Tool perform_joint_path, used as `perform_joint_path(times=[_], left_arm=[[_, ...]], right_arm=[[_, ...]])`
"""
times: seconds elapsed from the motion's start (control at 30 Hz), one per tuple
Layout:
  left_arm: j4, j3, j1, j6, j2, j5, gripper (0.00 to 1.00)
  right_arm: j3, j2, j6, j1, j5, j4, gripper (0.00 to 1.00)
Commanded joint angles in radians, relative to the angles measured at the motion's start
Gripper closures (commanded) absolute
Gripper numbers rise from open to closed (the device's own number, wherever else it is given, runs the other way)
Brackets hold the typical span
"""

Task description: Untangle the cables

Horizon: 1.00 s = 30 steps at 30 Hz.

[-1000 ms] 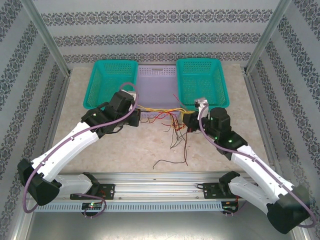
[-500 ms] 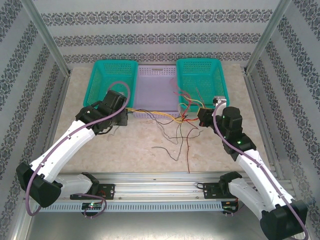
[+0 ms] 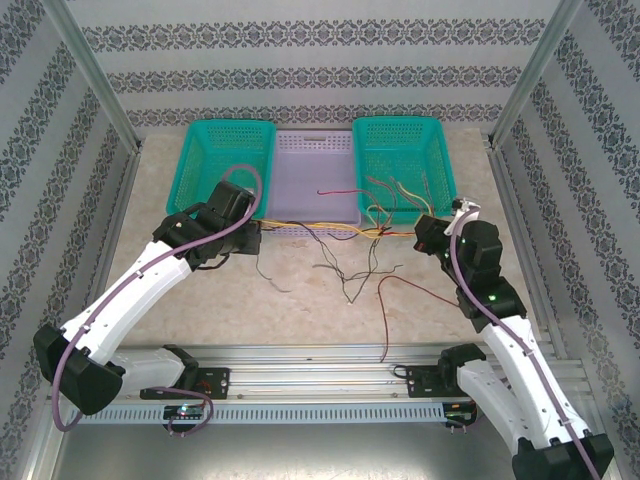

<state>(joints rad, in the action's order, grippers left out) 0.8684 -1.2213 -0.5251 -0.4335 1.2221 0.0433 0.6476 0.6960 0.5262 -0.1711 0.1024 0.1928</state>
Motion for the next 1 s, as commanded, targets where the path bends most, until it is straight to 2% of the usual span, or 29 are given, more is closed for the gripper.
perform_joint_path(times=[0.0,0.2,0.4,0.53,0.6,0.8,0.97], left_arm=[[0.135,0.0,0.124,-0.075,-0.049,0.252,1.0],[0.108,0.01,0.178,-0.111,-0.143,0.265,1.0],[0.051,0.047,0.182,-0.1,-0.15,0.139,1.0],[-0.01,0.12,0.182,-0.142,-0.146,0.042,1.0],[-0.033,0.148,0.181,-0.158,-0.14,0.016,1.0],[-0.075,0.181,0.176,-0.176,-0.127,0.0,1.0],[-0.099,0.215,0.142,-0.186,-0.098,0.022,1.0]], right_arm=[[0.026,-0.012,-0.02,0.119,-0.281,0.145,1.0],[0.052,0.026,-0.014,0.152,-0.293,0.194,1.0],[0.057,0.091,-0.034,0.153,-0.187,0.189,1.0],[0.042,0.155,-0.047,0.142,-0.07,0.171,1.0],[0.032,0.186,-0.052,0.118,-0.058,0.166,1.0],[0.022,0.283,-0.07,0.026,-0.071,0.152,0.9],[0.04,0.38,-0.08,-0.045,-0.093,0.176,0.73]])
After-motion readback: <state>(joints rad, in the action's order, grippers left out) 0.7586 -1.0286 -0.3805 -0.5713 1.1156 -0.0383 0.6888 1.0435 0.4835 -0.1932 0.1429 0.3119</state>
